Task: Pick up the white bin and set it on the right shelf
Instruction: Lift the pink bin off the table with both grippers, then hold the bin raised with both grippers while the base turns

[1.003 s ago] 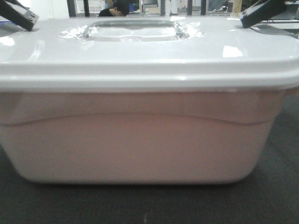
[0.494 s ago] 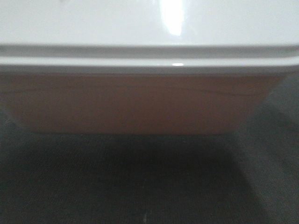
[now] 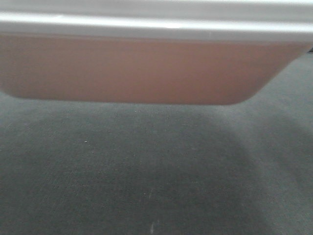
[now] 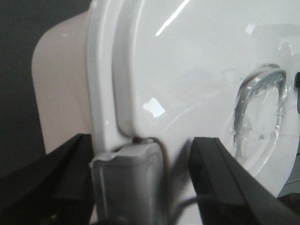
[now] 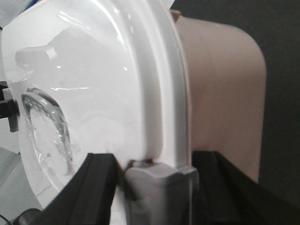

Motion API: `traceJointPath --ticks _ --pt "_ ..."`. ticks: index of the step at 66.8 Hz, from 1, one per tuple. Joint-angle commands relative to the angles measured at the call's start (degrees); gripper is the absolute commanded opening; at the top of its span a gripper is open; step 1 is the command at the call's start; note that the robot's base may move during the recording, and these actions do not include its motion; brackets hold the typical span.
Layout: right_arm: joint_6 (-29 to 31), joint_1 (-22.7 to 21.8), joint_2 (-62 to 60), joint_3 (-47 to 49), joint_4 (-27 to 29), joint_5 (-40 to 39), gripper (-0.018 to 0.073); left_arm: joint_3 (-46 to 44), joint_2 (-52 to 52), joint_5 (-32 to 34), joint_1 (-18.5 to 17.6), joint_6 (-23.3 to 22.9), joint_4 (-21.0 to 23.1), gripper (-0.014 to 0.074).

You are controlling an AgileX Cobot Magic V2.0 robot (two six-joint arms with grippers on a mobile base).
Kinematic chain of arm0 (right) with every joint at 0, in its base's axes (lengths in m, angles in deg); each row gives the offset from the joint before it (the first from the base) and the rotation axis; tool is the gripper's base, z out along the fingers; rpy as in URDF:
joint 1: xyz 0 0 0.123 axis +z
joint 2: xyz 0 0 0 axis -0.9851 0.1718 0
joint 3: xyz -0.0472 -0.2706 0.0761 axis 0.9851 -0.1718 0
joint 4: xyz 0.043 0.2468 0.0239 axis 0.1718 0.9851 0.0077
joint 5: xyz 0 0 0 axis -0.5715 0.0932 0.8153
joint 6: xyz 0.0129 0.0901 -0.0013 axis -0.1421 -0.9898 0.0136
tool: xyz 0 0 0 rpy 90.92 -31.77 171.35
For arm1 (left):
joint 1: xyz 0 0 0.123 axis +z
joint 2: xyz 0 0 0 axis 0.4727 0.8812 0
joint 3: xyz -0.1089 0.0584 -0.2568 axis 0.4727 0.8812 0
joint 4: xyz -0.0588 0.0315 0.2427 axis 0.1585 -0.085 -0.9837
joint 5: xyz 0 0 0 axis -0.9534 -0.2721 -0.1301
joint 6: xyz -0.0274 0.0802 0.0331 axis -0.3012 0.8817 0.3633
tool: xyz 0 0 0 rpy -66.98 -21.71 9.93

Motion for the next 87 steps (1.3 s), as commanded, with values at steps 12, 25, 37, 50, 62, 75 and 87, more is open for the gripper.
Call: traceJointPath --ticks 12,25,37,50,62,75,87 --pt "0.47 0.62 -4.13 1.68 8.46 11.41 0.0402 -1.73 -3.21 -10.05 -1.22 -0.06 11.11 0.0280" --pt "0.47 0.62 -6.06 1.68 8.46 11.25 0.0402 -1.73 -3.21 -10.05 -1.22 -0.06 11.11 0.0280" --pt "0.47 0.62 -6.14 1.68 8.46 10.46 0.0402 -1.73 -3.21 -10.05 -1.22 -0.06 11.11 0.0280" --pt "0.47 0.62 -6.14 1.68 8.46 10.22 0.0402 -1.73 -3.21 -10.05 -1.22 -0.06 11.11 0.0280" --pt "0.47 0.62 -6.14 1.68 8.46 10.22 0.0402 -1.73 -3.21 -10.05 -1.22 -0.06 11.11 0.0280" --pt "0.47 0.62 -6.14 1.68 8.46 10.14 0.0402 -1.73 -3.21 -10.05 -1.22 -0.06 11.11 0.0280" --pt "0.47 0.62 -6.14 1.68 8.46 10.14 0.0402 -1.73 -3.21 -10.05 -1.22 -0.06 11.11 0.0280"
